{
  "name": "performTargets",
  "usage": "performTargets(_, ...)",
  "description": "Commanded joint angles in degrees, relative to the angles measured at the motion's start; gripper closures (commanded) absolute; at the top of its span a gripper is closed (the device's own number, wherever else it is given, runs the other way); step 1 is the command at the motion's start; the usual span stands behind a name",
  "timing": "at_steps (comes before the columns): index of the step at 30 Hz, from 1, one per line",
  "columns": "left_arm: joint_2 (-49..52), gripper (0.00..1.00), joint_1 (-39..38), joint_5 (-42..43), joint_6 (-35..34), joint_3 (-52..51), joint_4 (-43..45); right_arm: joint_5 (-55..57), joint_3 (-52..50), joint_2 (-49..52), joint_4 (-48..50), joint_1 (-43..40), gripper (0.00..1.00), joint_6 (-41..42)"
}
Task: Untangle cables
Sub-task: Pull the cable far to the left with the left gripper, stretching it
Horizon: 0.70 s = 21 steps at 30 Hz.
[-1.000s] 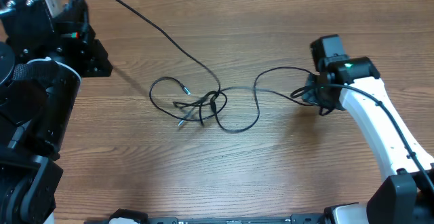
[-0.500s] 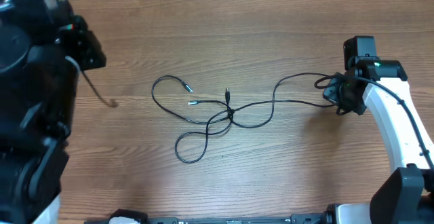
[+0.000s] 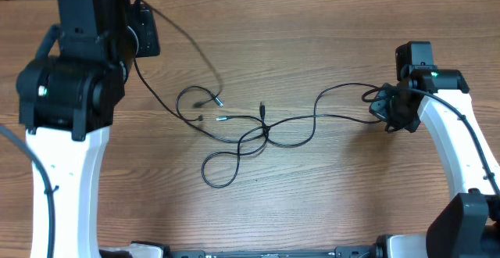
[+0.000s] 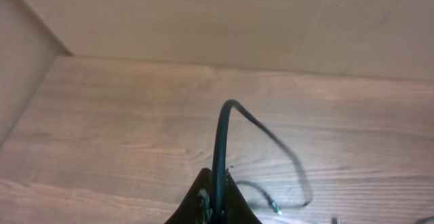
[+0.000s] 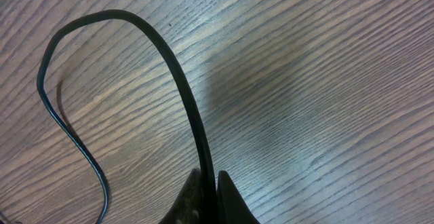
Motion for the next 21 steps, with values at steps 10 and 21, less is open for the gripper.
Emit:
performTargets(10, 5.51, 0.96, 37.92, 3.26, -11.85, 0.46, -9.97, -0.15, -0.37, -0.17, -0.66, 0.22, 0.96, 0.44)
performTargets(21, 6.29, 0.96, 48.33, 11.04, -15.23, 0.44, -9.42, -0.15, -0.37, -0.17, -0.63, 0.22, 0.96, 0.46)
